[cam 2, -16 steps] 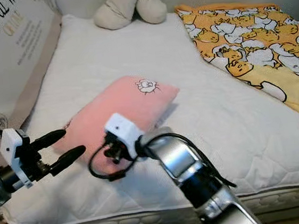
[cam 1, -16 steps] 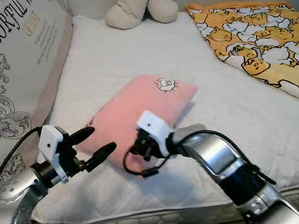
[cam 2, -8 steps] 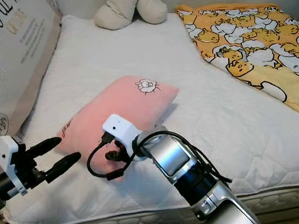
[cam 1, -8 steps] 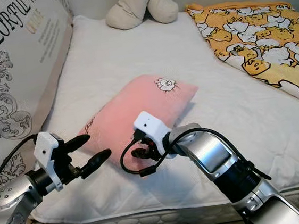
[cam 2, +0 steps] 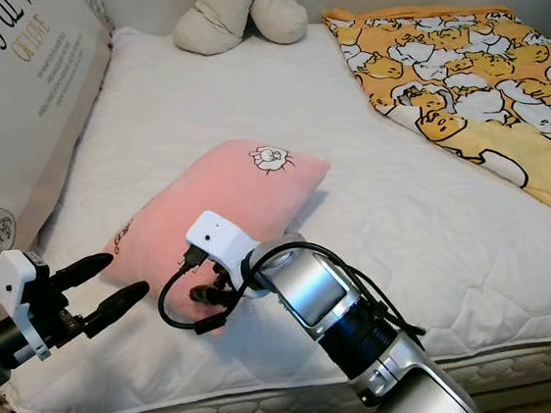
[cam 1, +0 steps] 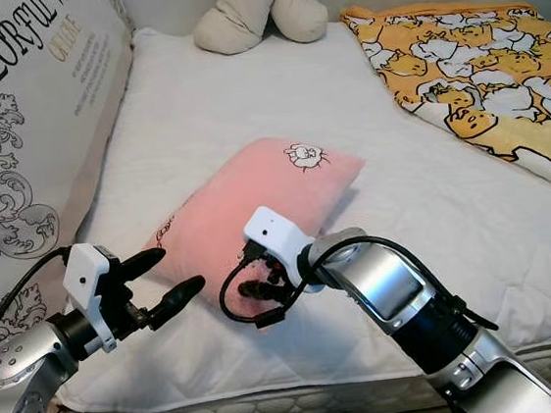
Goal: Clean up the room
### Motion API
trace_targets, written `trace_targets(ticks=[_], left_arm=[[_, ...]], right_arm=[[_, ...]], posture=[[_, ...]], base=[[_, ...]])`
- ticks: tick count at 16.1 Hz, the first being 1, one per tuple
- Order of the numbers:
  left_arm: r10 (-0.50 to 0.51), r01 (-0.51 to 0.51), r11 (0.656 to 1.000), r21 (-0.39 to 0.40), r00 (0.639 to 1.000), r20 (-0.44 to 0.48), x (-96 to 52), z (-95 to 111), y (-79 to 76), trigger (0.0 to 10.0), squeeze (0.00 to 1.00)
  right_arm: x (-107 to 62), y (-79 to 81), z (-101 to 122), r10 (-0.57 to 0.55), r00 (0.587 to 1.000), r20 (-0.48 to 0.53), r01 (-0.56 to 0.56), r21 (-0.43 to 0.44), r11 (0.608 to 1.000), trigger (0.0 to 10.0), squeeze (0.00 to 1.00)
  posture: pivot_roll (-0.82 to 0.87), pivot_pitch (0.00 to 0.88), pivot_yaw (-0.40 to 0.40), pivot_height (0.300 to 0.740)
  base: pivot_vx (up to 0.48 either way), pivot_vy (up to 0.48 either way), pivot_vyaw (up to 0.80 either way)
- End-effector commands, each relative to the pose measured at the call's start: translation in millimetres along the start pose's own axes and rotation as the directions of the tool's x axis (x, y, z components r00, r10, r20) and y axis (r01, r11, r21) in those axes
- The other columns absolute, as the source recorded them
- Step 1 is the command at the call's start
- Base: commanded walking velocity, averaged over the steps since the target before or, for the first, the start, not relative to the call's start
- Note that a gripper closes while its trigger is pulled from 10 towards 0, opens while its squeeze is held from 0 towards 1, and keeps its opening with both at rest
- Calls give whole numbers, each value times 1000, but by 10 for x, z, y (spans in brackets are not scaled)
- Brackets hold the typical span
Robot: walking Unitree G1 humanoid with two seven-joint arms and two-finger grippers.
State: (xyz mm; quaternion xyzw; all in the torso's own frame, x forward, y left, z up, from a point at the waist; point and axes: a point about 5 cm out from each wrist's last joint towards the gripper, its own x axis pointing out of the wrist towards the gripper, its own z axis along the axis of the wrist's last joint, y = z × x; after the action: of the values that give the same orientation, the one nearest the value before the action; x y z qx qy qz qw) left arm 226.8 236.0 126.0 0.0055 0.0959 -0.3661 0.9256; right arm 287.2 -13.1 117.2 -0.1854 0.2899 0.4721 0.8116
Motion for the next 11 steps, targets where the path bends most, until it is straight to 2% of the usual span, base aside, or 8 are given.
trace_targets(ticks=[1,3,4,6,7,10,11], left_arm=[[-19,19,1000,13,1000,-21,-11,13,-22,10000,0],[-36,36,999,-3,999,-31,-27,-8,-45,10000,0],[-45,46,999,3,996,-75,-47,-77,-56,10000,0],[-40,41,999,10,996,-86,-42,-105,-53,10000,0],[-37,38,999,3,997,-65,-14,-86,-51,10000,0],[-39,40,999,4,998,-51,17,-48,-42,10000,0],[-42,42,999,7,998,-52,12,-49,-49,10000,0]], right_arm=[[0,28,13,-6,1000,-8,5,-22,1000,10000,1000],[34,63,-25,2,1000,-25,-3,-22,1000,10000,1000],[136,66,-124,-16,998,-68,14,-23,1000,10000,0],[229,50,-235,-46,992,-117,40,-54,998,10000,0],[327,37,-322,-80,986,-147,70,-74,995,10000,0],[512,58,-410,-114,979,-169,98,-100,990,10000,0],[529,43,-388,-128,979,-161,110,-117,987,3373,0]], posture=[[-24,16,-15,740],[-24,14,-16,740],[-33,12,-8,740],[-38,14,-5,740],[-41,14,-5,740],[-39,16,-2,740],[-34,12,-5,740]], base=[[0,0,0],[0,0,0],[0,0,0],[0,0,0],[0,0,0],[0,0,0],[0,0,0]])
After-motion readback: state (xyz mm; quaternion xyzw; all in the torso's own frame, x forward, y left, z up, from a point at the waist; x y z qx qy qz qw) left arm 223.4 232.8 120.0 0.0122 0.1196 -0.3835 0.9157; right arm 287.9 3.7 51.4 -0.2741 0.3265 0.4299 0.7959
